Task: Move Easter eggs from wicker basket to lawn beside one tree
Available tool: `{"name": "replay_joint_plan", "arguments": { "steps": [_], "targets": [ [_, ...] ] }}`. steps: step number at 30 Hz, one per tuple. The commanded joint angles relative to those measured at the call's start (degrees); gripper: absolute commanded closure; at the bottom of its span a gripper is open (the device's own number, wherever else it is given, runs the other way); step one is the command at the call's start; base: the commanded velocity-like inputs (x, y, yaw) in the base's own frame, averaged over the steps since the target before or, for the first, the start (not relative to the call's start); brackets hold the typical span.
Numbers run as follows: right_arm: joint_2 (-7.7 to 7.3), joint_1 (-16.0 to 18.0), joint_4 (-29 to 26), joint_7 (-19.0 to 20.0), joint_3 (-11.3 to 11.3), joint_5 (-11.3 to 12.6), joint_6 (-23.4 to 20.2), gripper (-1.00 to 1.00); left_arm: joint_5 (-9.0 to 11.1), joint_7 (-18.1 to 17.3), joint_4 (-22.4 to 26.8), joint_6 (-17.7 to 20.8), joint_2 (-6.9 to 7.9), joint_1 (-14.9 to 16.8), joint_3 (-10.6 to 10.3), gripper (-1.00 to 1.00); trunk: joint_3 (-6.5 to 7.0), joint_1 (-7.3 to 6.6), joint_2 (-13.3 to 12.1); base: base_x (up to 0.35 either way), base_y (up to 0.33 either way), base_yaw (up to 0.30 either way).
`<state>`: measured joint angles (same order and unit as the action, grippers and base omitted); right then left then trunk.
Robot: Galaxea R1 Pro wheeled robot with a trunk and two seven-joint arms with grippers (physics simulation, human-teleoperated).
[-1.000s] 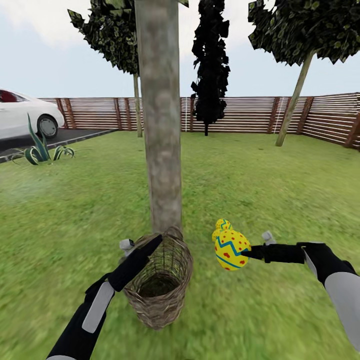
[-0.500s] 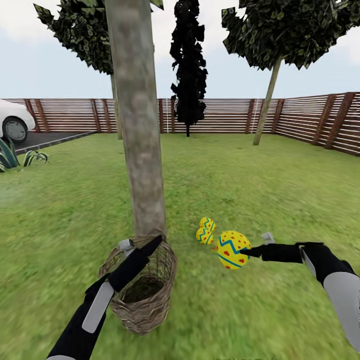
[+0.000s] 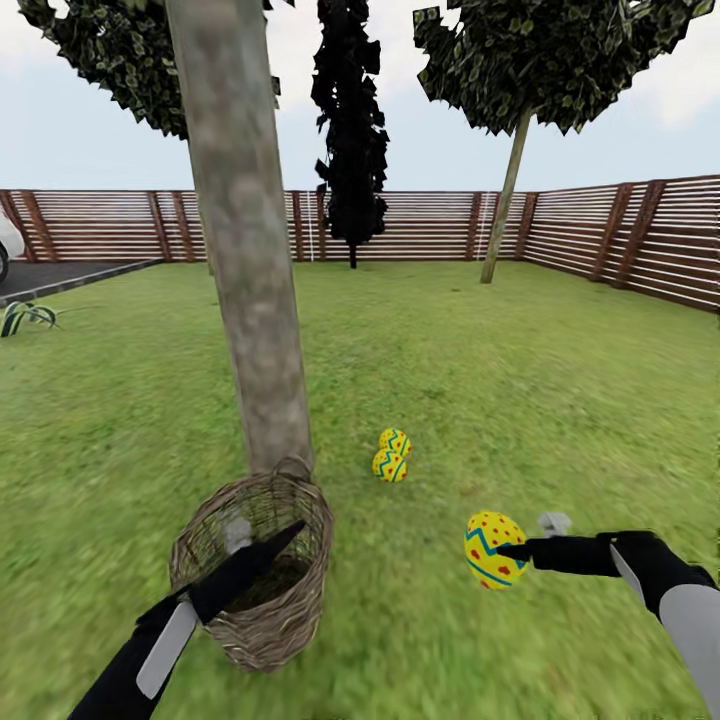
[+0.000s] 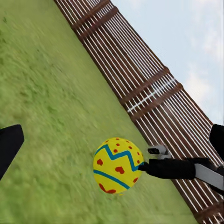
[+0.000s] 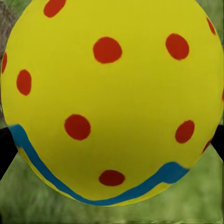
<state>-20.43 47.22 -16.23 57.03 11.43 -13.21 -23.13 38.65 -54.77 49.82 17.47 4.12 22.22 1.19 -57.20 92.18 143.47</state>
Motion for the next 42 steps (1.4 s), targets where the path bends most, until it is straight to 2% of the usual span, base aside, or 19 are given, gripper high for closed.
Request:
{"name": "replay_joint_plan", "arguments": {
  "steps": [1, 3, 6, 10, 15, 17, 18, 20, 21, 23, 26, 28, 33, 42],
  "targets": [
    [-0.11, -0.7, 0.08, -0.02, 0.58, -0.35, -0.56, 1.0, -1.84, -0.24, 0.04, 0.67, 0.03, 0.02, 0.03, -1.0, -0.15, -0.02, 0.03, 0.0, 0.0, -0.105],
    [-0.18, -1.31, 0.13, -2.65, 1.84, -0.36, -0.49, 1.0, -3.14, -0.31, 0.04, 0.72, 0.21, 0.01, 0.04, -1.0, -0.33, -0.02, 0.03, 0.0, 0.0, -0.104],
    [0.07, -1.52, 0.08, -10.31, 7.15, -0.54, -0.23, 1.0, -3.49, -0.32, 0.01, 0.72, 0.07, 0.01, -0.03, -1.0, -0.6, -0.02, 0.03, 0.0, 0.0, -0.063],
    [0.17, -1.59, 0.18, -12.27, 8.14, -0.51, 0.25, 1.0, -3.49, -0.53, 0.08, 0.72, 0.05, 0.01, -0.05, -1.0, -0.97, -0.02, 0.03, 0.0, 0.0, -0.006],
    [0.14, -1.61, 0.53, -12.3, 8.31, -0.37, 0.92, 1.0, -3.41, -0.77, 0.24, 0.69, 0.1, 0.01, -0.04, -1.0, -1.41, -0.02, 0.03, 0.0, 0.0, -0.057],
    [0.16, -1.6, 1.23, -12.29, 9.75, -0.34, 0.9, 1.0, -3.46, -0.77, 0.27, 0.65, -0.02, 0.01, -0.27, -1.0, -1.53, -0.02, 0.03, 0.0, 0.0, -0.209],
    [0.19, -1.6, 1.57, -12.29, 10.41, -0.33, 0.9, 1.0, -3.48, -0.77, 0.33, 0.66, -0.04, 0.01, -1.33, -1.0, -1.57, -0.02, 0.03, 0.0, 0.0, -0.239],
    [0.21, -1.61, 2.48, -12.11, 11.03, -0.35, 0.99, 1.0, -3.49, -0.54, 0.72, 0.93, -0.07, 0.17, -8.28, -1.0, -1.6, -0.02, 0.03, 0.0, 0.0, -0.263],
    [0.21, -1.61, 2.79, -11.91, 11.09, -0.34, 1.0, 1.0, -3.49, -0.45, 0.76, 1.05, -0.11, 0.22, -9.96, -1.0, -1.6, -0.02, 0.03, 0.0, 0.0, -0.271],
    [0.15, -1.61, 2.99, -10.98, 11.14, -0.33, 1.0, 1.0, -3.49, -0.36, 0.81, 1.13, -0.45, 0.26, -11.31, -1.0, -1.61, -0.02, 0.03, 0.0, 0.0, -0.273],
    [0.17, -1.61, 3.04, -6.7, 11.16, -0.41, 0.91, 1.0, -3.37, -0.42, 1.02, 1.03, -0.29, 0.28, -11.5, -1.0, -1.61, -0.02, 0.03, 0.0, 0.0, -0.275],
    [0.14, -1.61, 3.08, -5.96, 11.16, -0.36, 0.8, 1.0, -3.19, -0.63, 2.44, 0.82, -0.09, 0.28, -11.45, -1.0, -1.61, -0.02, 0.03, 0.0, 0.0, -0.275],
    [0.14, -1.61, 3.13, -5.79, 11.16, -0.33, 0.64, 1.0, -3.42, -0.54, 3.27, 0.87, -0.07, 0.28, -11.64, -1.0, -1.61, -0.02, 0.03, 0.006, -0.029, -0.276],
    [0.13, -1.61, 3.22, -5.73, 11.16, -0.27, 0.55, 1.0, -3.58, -0.34, 3.24, 0.99, -0.32, 0.28, -11.82, -1.0, -1.5, -0.02, 0.03, 0.144, -0.247, -0.28]
  ]
}}
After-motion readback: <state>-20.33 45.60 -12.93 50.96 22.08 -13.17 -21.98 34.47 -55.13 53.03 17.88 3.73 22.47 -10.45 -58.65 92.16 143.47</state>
